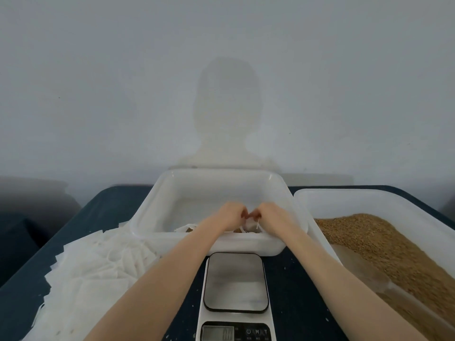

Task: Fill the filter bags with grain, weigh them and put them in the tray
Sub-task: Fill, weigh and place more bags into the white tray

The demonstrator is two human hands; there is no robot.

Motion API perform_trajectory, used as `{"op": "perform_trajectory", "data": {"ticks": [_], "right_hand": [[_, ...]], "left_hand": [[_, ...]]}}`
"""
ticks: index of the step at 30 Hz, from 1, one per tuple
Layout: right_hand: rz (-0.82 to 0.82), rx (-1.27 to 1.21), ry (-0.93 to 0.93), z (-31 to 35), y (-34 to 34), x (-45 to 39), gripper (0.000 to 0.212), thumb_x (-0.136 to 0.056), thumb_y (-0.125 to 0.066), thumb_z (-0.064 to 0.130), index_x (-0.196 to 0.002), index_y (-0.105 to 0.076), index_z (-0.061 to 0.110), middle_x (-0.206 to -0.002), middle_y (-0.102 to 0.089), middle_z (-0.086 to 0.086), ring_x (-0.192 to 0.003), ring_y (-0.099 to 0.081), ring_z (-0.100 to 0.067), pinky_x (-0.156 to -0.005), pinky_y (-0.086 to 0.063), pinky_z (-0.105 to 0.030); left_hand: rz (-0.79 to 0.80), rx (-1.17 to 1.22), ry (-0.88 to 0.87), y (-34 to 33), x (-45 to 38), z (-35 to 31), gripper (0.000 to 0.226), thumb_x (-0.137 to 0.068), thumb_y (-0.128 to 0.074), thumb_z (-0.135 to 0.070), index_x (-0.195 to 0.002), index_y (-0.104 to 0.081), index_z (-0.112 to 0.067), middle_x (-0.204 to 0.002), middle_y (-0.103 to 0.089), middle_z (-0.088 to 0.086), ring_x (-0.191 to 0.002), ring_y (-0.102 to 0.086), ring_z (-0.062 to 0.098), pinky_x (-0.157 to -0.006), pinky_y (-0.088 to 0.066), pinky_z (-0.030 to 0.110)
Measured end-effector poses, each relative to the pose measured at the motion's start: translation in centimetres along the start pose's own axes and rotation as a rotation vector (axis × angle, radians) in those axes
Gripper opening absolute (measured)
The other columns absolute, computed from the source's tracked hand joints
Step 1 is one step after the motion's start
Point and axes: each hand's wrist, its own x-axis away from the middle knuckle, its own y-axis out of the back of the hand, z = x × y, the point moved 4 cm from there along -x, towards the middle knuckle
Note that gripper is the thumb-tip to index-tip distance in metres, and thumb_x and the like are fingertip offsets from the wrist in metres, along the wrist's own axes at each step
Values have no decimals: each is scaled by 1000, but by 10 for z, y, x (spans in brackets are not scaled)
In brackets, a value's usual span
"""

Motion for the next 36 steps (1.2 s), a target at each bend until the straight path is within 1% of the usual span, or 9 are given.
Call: {"op": "perform_trajectory", "data": {"ticks": [4, 8, 12, 17, 21, 23, 29, 33, 36], "right_hand": [[213, 145, -11, 4, 5, -3, 36, -88, -61, 22, -123, -67, 28, -121, -65, 0, -108, -60, -24, -83, -44, -28], [290, 74, 4, 4, 10, 3, 29, -90, -57, 22, -116, -70, 25, -124, -65, 2, -113, -58, -19, -99, -46, -33], [256, 56, 29, 5, 10, 9, 31, -93, -52, 21, -120, -68, 24, -128, -62, 3, -117, -56, -18, -100, -43, -30], [3, 172, 136, 21, 16, 26, 34, -96, -45, 24, -124, -64, 28, -124, -64, 0, -112, -58, -22, -80, -43, -29], [-144, -9, 237, 43, 14, 52, 30, -97, -47, 26, -120, -65, 31, -126, -63, 8, -117, -55, -15, -88, -41, -25], [-146, -122, 292, 59, 6, 67, 26, -96, -50, 25, -113, -69, 30, -122, -65, 10, -116, -56, -13, -96, -44, -30], [-37, -195, 446, 109, -36, 108, 23, -93, -55, 26, -106, -72, 33, -107, -70, 18, -96, -62, -1, -92, -49, -26], [20, -205, 500, 138, -65, 126, 24, -93, -52, 26, -106, -72, 33, -104, -70, 17, -88, -63, -3, -82, -53, -26], [41, -246, 520, 152, -83, 139, 24, -93, -51, 24, -105, -72, 31, -105, -69, 16, -90, -61, -1, -84, -52, -25]], "left_hand": [[197, -140, -3, 5, 5, -6, 23, -93, -55, -23, -107, -69, -11, -99, -65, 8, -82, -55, 20, -63, -40, 25], [209, -117, -44, 18, 21, -4, 33, -98, -45, -25, -124, -63, -17, -128, -61, 1, -115, -55, 20, -98, -43, 33], [98, -101, -109, 33, 51, 7, 33, -99, -45, -25, -128, -59, -18, -132, -59, -2, -121, -52, 16, -97, -39, 26], [-187, 75, -93, 51, 106, 41, 24, -96, -53, -19, -117, -65, -17, -115, -67, -2, -103, -59, 10, -92, -42, 21], [-402, -14, 10, 58, 161, 81, 19, -95, -51, -22, -107, -65, -29, -97, -65, -16, -90, -59, 2, -85, -48, 23], [-428, -71, 68, 53, 187, 102, 17, -94, -52, -25, -103, -63, -35, -91, -61, -23, -87, -57, -2, -81, -47, 20], [-191, -360, 232, 9, 230, 163, 36, -92, -57, -37, -128, -54, -36, -138, -45, -18, -125, -42, 7, -102, -36, 24], [-252, -320, 163, -8, 238, 178, 34, -96, -50, -14, -125, -58, -30, -139, -45, -14, -125, -41, 6, -98, -36, 19], [-329, -253, 156, -10, 243, 184, 42, -93, -55, -11, -132, -52, -27, -139, -46, -12, -127, -41, 9, -102, -33, 21]]}}
